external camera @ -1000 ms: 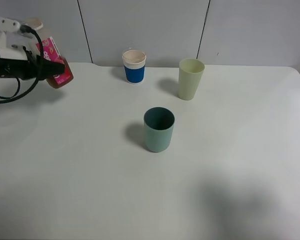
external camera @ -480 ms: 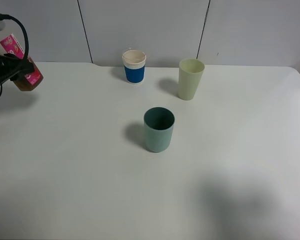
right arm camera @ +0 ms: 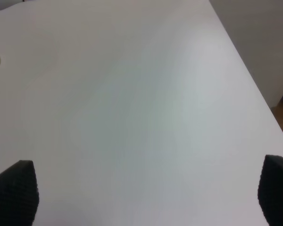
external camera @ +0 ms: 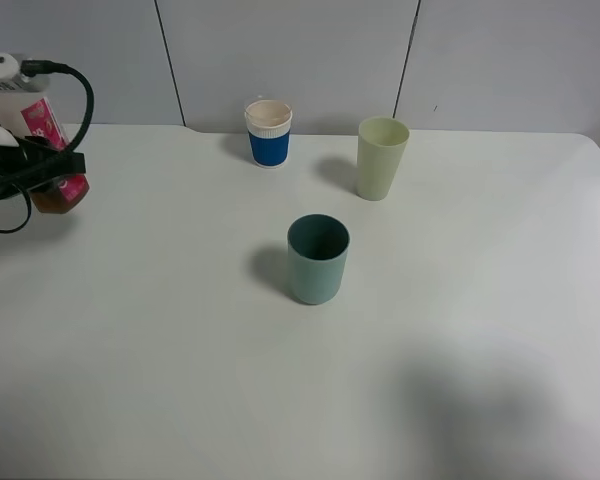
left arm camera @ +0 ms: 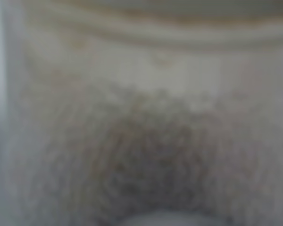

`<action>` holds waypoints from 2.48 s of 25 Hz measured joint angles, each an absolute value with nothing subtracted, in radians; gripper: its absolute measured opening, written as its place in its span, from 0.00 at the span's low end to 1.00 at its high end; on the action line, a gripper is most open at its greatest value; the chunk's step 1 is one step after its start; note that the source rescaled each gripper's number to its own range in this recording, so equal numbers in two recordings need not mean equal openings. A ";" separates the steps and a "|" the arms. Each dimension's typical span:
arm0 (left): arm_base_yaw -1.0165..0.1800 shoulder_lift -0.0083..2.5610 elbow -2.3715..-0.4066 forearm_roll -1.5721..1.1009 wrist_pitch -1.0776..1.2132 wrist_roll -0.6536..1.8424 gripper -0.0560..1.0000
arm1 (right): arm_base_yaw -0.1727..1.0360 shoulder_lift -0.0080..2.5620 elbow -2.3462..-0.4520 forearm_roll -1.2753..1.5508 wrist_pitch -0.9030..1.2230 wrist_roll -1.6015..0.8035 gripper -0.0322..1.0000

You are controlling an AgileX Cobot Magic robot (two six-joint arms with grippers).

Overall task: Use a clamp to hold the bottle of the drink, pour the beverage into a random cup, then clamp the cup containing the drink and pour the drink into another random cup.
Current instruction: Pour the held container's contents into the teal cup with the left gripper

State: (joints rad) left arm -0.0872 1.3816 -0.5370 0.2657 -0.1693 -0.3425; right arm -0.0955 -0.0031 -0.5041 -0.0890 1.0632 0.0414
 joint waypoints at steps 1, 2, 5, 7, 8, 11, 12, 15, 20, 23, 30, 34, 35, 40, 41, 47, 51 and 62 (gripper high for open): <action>-0.109 1.379 -0.537 0.210 -0.148 -0.277 0.08 | -0.096 -0.003 -0.504 -0.089 1.063 0.041 0.77; -0.133 1.378 -0.537 0.145 -0.134 -0.217 0.08 | -0.096 -0.003 -0.504 -0.089 1.063 0.041 0.77; -0.194 1.377 -0.537 -0.026 -0.119 -0.073 0.08 | -0.096 -0.003 -0.504 -0.089 1.063 0.041 0.77; -0.232 1.375 -0.537 -0.145 -0.119 0.016 0.08 | -0.096 -0.003 -0.504 -0.089 1.063 0.041 0.77; -0.248 1.375 -0.537 -0.206 -0.119 0.069 0.08 | -0.096 -0.003 -0.504 -0.089 1.063 0.041 0.77; -0.308 1.375 -0.537 -0.380 -0.137 0.227 0.08 | -0.096 -0.003 -0.504 -0.089 1.063 0.041 0.77; -0.339 1.375 -0.536 -0.443 -0.154 0.290 0.08 | -0.096 -0.003 -0.504 -0.089 1.063 0.041 0.77; -0.429 1.375 -0.536 -0.605 -0.236 0.459 0.08 | -0.096 -0.003 -0.504 -0.089 1.063 0.041 0.77; -0.592 1.382 -0.536 -0.943 -0.416 0.831 0.08 | -0.096 -0.003 -0.504 -0.089 1.063 0.041 0.77; -0.646 1.397 -0.536 -1.092 -0.511 1.015 0.08 | -0.096 -0.003 -0.504 -0.089 1.063 0.041 0.77; -0.813 1.467 -0.569 -1.433 -0.731 1.460 0.08 | -0.096 -0.003 -0.504 -0.089 1.063 0.041 0.77; -0.882 1.537 -0.647 -1.489 -0.771 1.570 0.08 | -0.096 -0.003 -0.504 -0.089 1.063 0.041 0.77; -0.889 1.550 -0.660 -1.496 -0.778 1.583 0.08 | -0.096 -0.003 -0.504 -0.089 1.063 0.041 0.77; -0.920 1.635 -0.736 -1.504 -0.794 1.634 0.08 | -0.096 -0.003 -0.504 -0.089 1.063 0.041 0.77; -0.926 1.656 -0.749 -1.505 -0.795 1.648 0.08 | -0.096 -0.003 -0.504 -0.089 1.063 0.041 0.77; -0.956 1.739 -0.780 -1.497 -0.818 1.717 0.08 | -0.096 -0.003 -0.504 -0.089 1.063 0.041 0.77; -0.967 1.781 -0.782 -1.464 -0.819 1.725 0.08 | -0.096 -0.003 -0.504 -0.089 1.063 0.041 0.77; -0.968 1.840 -0.782 -1.367 -0.847 1.831 0.08 | -0.096 -0.003 -0.504 -0.089 1.063 0.041 0.77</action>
State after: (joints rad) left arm -0.9684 1.8402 -0.7816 -1.3666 -0.8467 1.8309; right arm -0.0955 -0.0031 -0.5041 -0.0890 1.0632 0.0414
